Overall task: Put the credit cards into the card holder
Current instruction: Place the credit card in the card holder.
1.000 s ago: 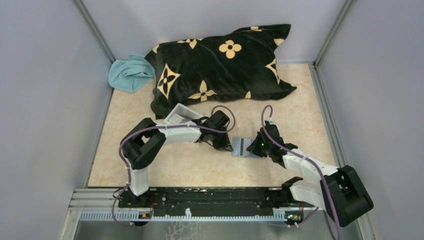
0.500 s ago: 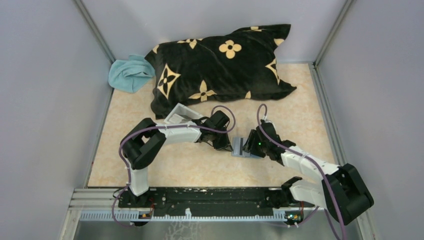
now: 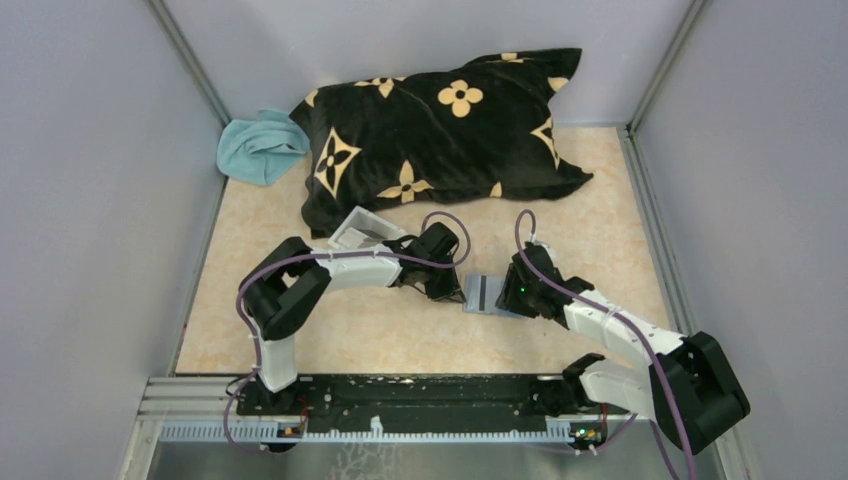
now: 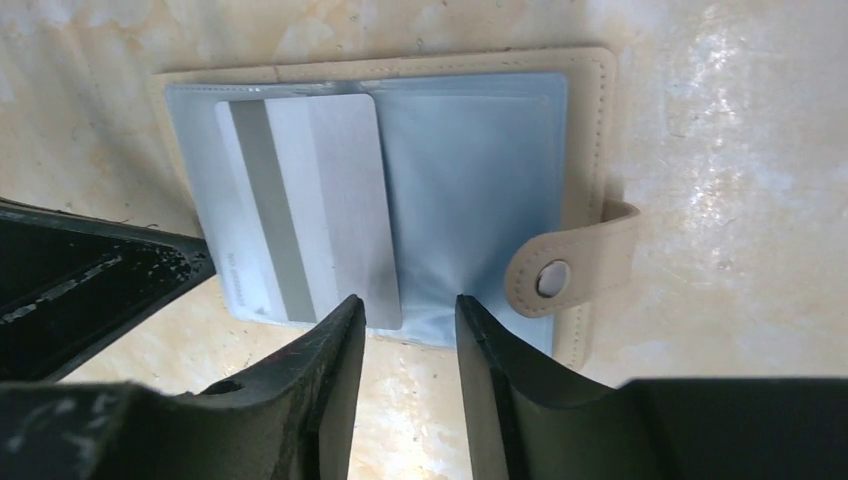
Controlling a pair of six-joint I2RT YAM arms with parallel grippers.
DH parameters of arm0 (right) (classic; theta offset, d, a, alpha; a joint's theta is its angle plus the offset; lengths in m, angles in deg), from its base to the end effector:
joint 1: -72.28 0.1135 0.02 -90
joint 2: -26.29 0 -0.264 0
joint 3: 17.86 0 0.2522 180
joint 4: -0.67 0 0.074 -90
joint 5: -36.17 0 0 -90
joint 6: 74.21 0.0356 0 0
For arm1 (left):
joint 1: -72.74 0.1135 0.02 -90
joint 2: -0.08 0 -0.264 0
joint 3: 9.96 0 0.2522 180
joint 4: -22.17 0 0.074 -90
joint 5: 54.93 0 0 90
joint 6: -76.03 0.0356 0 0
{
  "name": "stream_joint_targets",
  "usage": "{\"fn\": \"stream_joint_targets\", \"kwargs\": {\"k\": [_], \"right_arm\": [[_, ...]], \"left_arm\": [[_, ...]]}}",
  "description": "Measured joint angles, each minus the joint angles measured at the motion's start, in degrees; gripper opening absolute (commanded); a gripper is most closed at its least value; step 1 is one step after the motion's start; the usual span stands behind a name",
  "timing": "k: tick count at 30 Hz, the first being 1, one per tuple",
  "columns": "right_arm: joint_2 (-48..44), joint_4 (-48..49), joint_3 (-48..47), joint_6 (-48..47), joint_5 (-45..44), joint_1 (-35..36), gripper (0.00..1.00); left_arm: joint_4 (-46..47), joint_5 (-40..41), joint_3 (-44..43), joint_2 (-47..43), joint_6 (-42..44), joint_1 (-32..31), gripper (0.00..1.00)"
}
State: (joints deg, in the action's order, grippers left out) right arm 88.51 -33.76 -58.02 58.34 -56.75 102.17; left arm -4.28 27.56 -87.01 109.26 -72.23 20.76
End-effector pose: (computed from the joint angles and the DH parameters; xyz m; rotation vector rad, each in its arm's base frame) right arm 0.1666 0.0937 0.1610 0.3077 2.5923 0.4107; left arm 0.2287 -0.3001 0.1354 -0.1030 2.8335 -0.7605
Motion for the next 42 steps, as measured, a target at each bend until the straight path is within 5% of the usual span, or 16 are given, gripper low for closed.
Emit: {"fn": "stream_joint_targets", "kwargs": {"k": [12,42], "right_arm": [[1.9,-4.7,-1.9,-0.6,-4.9,0.0,0.0],[8.2,-2.4,-5.7,-2.0,-5.9,0.0,0.0]], "left_arm": [[0.8,0.1,0.6,-0.2,0.0,0.0,0.14],[2.6,0.0,1.9,-0.7,0.5,0.0,0.12]]}}
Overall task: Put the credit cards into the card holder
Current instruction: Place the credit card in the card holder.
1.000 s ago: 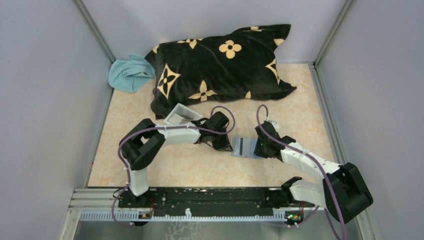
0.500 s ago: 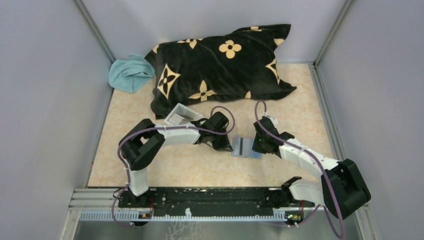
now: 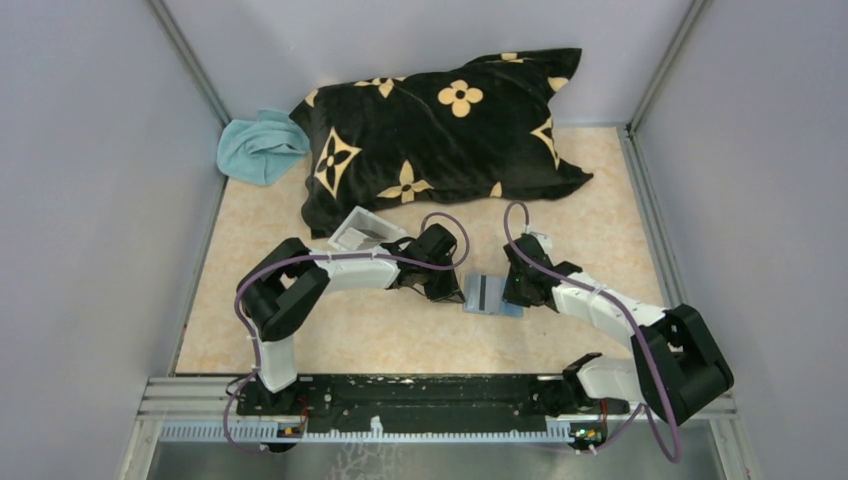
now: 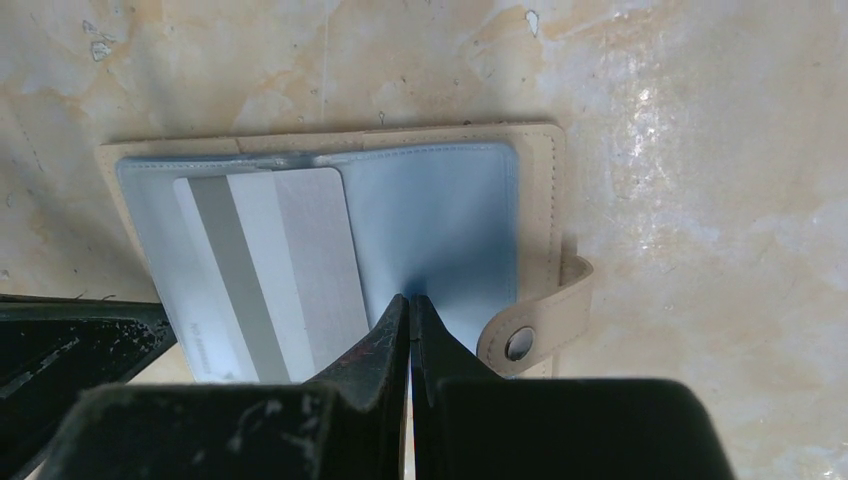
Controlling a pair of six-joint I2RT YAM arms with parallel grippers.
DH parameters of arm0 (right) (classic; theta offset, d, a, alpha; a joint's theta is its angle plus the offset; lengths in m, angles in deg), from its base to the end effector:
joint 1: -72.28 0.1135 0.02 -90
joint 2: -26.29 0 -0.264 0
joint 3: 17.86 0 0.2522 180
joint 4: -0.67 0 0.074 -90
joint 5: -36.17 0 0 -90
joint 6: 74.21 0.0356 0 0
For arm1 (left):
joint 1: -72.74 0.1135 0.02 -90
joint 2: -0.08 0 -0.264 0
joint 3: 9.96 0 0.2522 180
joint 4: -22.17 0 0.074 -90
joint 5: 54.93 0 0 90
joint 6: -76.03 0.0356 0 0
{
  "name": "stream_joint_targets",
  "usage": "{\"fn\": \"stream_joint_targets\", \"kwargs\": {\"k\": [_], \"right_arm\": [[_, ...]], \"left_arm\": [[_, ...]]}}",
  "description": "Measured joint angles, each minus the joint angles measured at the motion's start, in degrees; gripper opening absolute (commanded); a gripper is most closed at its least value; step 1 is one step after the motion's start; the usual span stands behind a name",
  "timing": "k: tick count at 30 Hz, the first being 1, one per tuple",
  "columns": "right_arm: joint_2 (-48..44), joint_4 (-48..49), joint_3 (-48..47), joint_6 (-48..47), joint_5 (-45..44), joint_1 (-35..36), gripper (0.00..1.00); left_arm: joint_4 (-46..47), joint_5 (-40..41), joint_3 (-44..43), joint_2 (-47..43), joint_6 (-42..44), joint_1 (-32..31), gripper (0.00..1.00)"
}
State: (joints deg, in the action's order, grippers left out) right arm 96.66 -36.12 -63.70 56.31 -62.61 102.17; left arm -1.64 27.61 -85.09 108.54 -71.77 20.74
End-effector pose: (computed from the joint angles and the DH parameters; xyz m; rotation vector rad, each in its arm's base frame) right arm 0.1875 0.1015 0.1617 0.2959 2.6214 0.2233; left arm 0.2264 -0.2973 0.1335 -0.0882 2.8101 -0.7836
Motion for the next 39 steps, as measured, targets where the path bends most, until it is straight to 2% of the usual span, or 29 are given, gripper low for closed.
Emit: {"fn": "stream_joint_targets", "kwargs": {"k": [39], "right_arm": [[3.8,5.1,-1.5,0.6,2.8,2.1,0.0]], "left_arm": [[0.7,-0.5,0.4,0.1,0.3,0.0,0.11]]}}
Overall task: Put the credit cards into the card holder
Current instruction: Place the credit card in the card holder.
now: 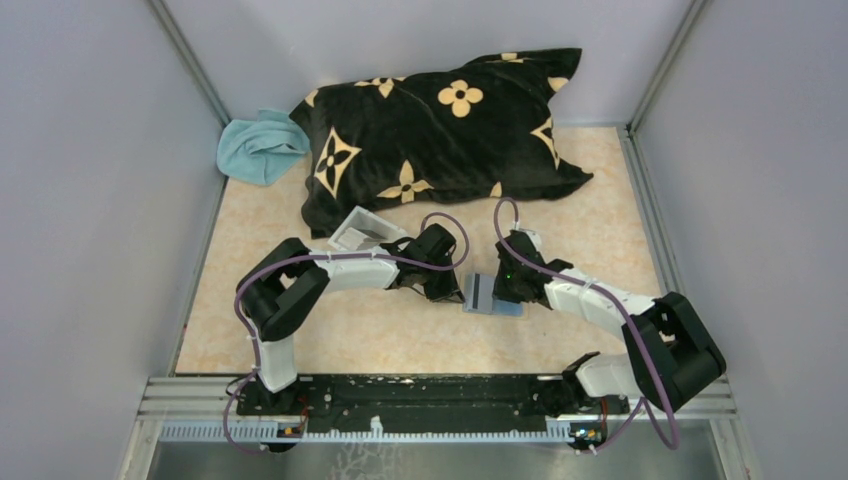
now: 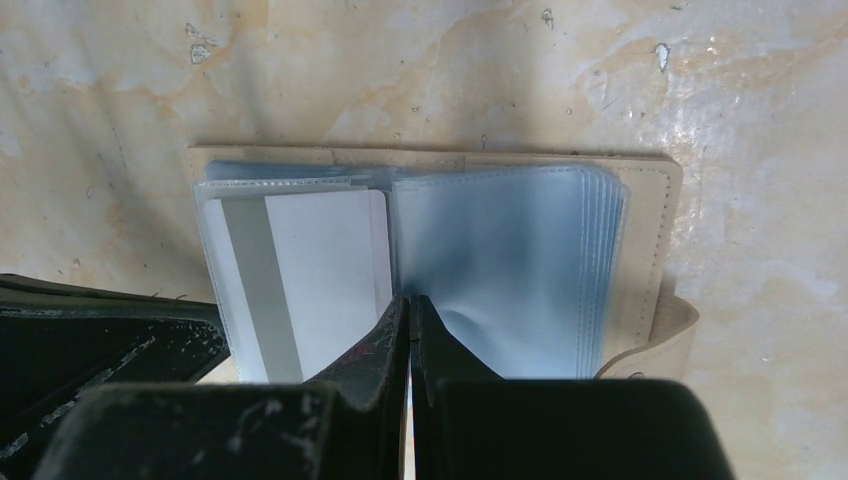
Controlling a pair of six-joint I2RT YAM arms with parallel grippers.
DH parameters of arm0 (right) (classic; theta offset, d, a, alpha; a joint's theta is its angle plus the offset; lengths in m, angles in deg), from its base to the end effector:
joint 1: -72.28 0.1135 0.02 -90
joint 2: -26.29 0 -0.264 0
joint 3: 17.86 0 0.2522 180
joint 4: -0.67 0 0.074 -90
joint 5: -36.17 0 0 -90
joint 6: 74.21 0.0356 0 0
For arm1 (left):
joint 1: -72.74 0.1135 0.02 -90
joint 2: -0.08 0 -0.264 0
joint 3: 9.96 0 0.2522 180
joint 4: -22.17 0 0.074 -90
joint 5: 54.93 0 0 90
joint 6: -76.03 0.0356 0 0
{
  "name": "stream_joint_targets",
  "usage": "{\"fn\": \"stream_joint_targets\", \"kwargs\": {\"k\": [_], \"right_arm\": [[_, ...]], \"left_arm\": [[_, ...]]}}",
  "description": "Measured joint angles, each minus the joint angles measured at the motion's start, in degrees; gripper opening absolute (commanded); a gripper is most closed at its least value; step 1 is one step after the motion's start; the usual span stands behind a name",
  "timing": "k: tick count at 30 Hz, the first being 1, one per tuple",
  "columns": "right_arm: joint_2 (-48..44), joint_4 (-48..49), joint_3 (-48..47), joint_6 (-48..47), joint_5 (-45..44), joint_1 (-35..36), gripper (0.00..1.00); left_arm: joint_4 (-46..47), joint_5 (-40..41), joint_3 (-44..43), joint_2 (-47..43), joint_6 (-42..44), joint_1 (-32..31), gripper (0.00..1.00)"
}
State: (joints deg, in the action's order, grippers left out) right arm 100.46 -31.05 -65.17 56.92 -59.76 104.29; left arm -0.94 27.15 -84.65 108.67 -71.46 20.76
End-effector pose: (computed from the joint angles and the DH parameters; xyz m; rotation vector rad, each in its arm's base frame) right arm 0.1970 0.1188 0.1602 0.2465 2.6104 0.3303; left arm 0.2259 -0.2969 0.1314 -0.0776 2.8117 -0.7923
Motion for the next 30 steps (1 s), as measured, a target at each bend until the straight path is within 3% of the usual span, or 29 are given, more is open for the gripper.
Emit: {"fn": "stream_joint_targets", "kwargs": {"k": [15,21,30], "right_arm": [[0.0,0.4,0.0,0.0,0.2,0.9,0.0],[0.2,0.4,-0.1,-0.1,0.2,1.0,0.0],[0.6,1.2,-1.3,0.0,2.6,2.4,0.0]], "left_arm": [[0.0,0.0,0.1,-0.1,-0.1,0.0,0.11],[0.5,1.2,0.8,-0.9,-0.8,-0.2,0.21],[-2.9,6.3,2.1,-4.2,-1.9,-0.5,0.27]]}}
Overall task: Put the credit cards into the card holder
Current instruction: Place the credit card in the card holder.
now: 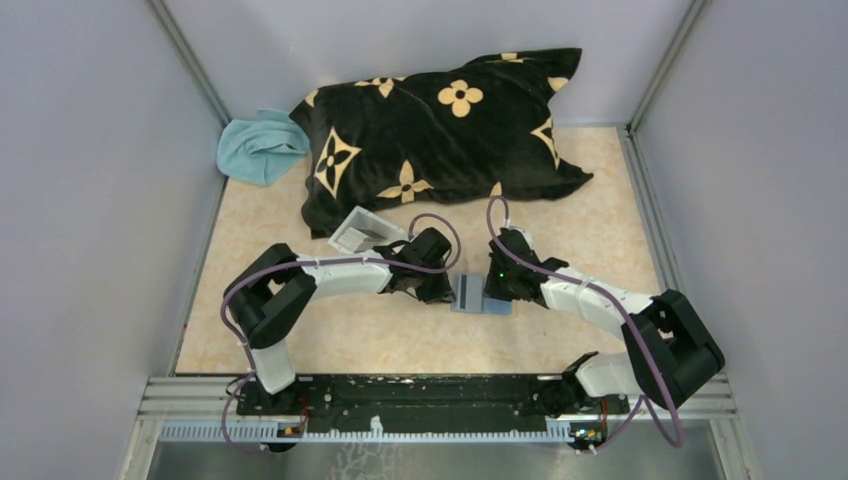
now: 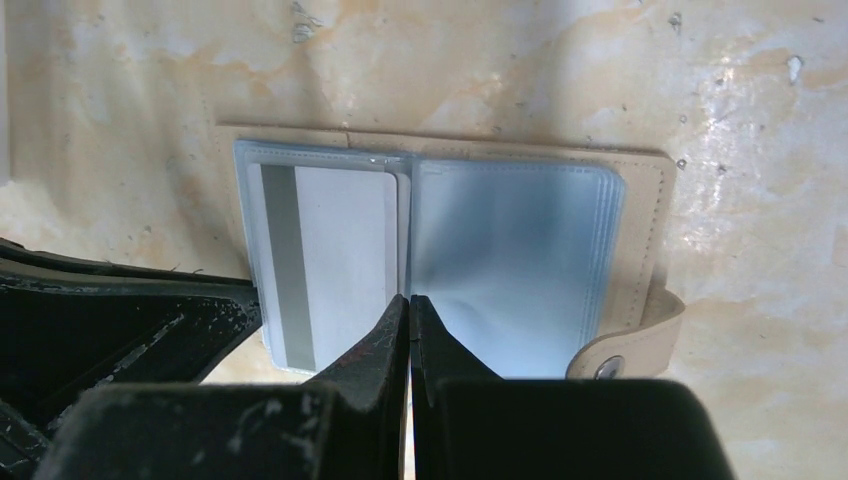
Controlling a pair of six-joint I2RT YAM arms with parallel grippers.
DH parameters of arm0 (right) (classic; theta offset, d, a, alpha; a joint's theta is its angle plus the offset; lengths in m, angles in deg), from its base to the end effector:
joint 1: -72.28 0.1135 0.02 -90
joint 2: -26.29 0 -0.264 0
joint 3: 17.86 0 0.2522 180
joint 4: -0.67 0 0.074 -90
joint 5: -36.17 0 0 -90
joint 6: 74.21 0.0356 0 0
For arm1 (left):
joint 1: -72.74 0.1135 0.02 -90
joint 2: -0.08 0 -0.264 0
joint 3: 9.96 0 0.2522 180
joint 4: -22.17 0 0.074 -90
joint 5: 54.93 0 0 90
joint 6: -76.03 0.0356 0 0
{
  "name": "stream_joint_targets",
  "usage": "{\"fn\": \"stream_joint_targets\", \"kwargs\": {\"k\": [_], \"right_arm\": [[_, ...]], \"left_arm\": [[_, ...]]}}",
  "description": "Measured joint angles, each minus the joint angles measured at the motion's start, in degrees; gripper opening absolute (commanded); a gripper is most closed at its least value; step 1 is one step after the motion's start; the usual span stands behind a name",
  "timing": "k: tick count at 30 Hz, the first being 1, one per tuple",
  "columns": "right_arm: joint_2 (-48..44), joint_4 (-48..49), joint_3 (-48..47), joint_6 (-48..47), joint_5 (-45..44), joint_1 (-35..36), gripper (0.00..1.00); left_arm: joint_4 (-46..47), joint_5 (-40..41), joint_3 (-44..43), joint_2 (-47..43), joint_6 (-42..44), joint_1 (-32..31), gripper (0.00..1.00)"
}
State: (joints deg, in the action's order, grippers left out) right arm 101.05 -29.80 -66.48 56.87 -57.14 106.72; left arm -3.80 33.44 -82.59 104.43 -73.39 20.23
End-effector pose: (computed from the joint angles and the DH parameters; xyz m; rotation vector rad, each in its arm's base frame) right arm 0.1969 0.1325 0.1656 0.1741 2.6093 0.4205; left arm 0.2174 -0.2851 0.1440 -0.1554 2.7636 -0.6865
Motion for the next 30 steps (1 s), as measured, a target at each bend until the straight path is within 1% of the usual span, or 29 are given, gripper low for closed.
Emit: {"fn": "stream_joint_targets", "kwargs": {"k": [6,9,11,13,15,18,24,30], "right_arm": [[1.1,0.7,-1.4,0.0,0.3,1.1,0.0],[1.9,0.9,-2.1,0.0,0.4,2.1,0.0],[2.3,0.9,-2.4,0.0,0.4,2.6,0.0],[2.7,0.9,-2.7,0.0,0.4,2.8,0.0],[2.8,0.9,-2.8,-0.1,0.4,3.0,0.0],[2.8,0.8,-2.8,-0.3,0.4,3.1,0.0],[2.8,0.3,-4.9,-1.0,0.4,3.6,0.0],[3.2,0.6,-6.0,-1.7,1.9,4.2,0.0]], "left_arm": [[-3.8,3.8,0.5,-2.1,-0.3,0.0,0.31],[-6.0,6.1,1.3,-3.6,-0.6,0.0,0.34],[-7.3,7.6,1.7,-4.6,-0.8,0.0,0.39],[-8.5,8.8,2.1,-5.3,-1.0,0.0,0.47],[-9.4,9.9,2.3,-6.0,-1.2,0.0,0.52],[-10.4,11.4,2.4,-6.8,-1.2,0.1,0.57],[-13.3,14.0,1.7,-7.3,-0.9,0.2,0.6],[-17.4,15.9,0.5,-6.9,-0.8,0.2,0.53]]}}
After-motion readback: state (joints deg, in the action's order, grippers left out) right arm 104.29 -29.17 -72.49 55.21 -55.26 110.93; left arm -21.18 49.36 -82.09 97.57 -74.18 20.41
